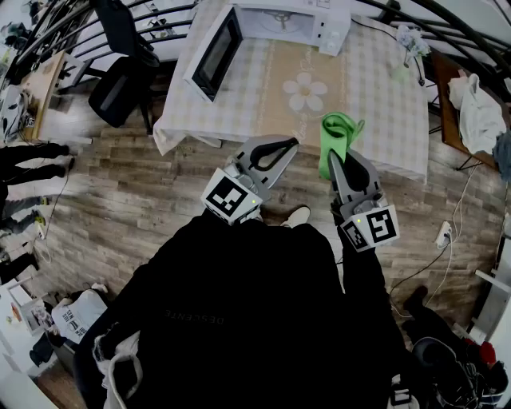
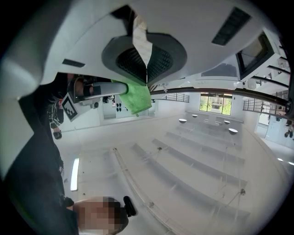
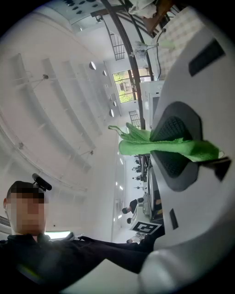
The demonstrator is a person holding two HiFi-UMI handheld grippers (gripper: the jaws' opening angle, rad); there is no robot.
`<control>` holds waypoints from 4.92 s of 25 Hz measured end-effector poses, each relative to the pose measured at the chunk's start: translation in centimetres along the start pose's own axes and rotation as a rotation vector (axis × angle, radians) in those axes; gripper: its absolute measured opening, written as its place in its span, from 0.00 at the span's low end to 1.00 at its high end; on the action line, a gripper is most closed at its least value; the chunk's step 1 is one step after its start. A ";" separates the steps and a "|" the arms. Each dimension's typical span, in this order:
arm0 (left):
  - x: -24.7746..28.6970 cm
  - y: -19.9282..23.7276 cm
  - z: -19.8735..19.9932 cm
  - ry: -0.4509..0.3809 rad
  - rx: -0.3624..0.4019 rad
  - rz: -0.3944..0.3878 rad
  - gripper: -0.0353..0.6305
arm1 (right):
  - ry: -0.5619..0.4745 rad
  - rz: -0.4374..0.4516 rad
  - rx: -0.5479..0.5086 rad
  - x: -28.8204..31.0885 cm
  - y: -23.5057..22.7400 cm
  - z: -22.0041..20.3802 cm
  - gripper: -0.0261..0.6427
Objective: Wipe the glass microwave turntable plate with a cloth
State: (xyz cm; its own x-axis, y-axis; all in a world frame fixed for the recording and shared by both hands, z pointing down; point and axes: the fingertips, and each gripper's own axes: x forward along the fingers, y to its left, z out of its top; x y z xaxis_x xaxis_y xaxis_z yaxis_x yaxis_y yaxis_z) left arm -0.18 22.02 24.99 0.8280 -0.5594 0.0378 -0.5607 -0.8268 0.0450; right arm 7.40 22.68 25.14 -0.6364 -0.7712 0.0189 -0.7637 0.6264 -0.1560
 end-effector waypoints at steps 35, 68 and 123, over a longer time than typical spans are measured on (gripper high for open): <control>4.2 -3.4 0.7 -0.068 0.027 0.063 0.09 | -0.022 0.071 0.063 -3.6 -4.5 -0.6 0.12; 15.2 22.2 -4.4 0.013 -0.003 -0.121 0.09 | 0.247 -0.173 0.122 21.0 -18.5 -7.4 0.12; 21.5 32.4 -25.3 0.279 -0.180 0.105 0.09 | 0.743 -0.368 0.200 35.2 -29.1 -34.0 0.13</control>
State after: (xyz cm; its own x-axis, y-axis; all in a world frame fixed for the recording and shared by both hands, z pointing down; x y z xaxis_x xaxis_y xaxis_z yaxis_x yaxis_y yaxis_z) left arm -0.67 -15.31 52.47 0.7462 -0.5829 0.3217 -0.6554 -0.7280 0.2012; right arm 3.53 -18.87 63.97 -0.3108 -0.6033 0.7345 -0.9467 0.2650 -0.1829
